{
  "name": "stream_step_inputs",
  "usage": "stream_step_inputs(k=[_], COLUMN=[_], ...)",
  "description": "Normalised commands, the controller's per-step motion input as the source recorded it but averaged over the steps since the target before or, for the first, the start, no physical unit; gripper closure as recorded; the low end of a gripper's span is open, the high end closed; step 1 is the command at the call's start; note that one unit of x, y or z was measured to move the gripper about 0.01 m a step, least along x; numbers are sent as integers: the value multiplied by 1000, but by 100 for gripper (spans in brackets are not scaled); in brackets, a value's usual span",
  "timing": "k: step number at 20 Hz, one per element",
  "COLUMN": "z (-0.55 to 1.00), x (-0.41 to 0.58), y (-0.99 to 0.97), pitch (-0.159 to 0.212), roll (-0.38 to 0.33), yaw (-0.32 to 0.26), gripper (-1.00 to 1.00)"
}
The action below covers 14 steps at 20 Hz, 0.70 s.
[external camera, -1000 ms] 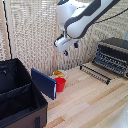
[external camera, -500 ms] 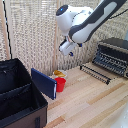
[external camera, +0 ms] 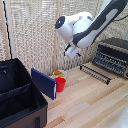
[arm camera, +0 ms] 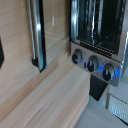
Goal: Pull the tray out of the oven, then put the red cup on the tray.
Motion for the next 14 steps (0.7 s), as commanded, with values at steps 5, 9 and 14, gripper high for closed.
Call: stream_step_inputs(k=[5,9,14], z=[0,-45,-175], x=[271,244,218], y=[-458,-503,-505], pitch=[7,40,44], roll=[-157,-136,-144], yaw=[-5,-5,-13], gripper=[-100,-100,-100])
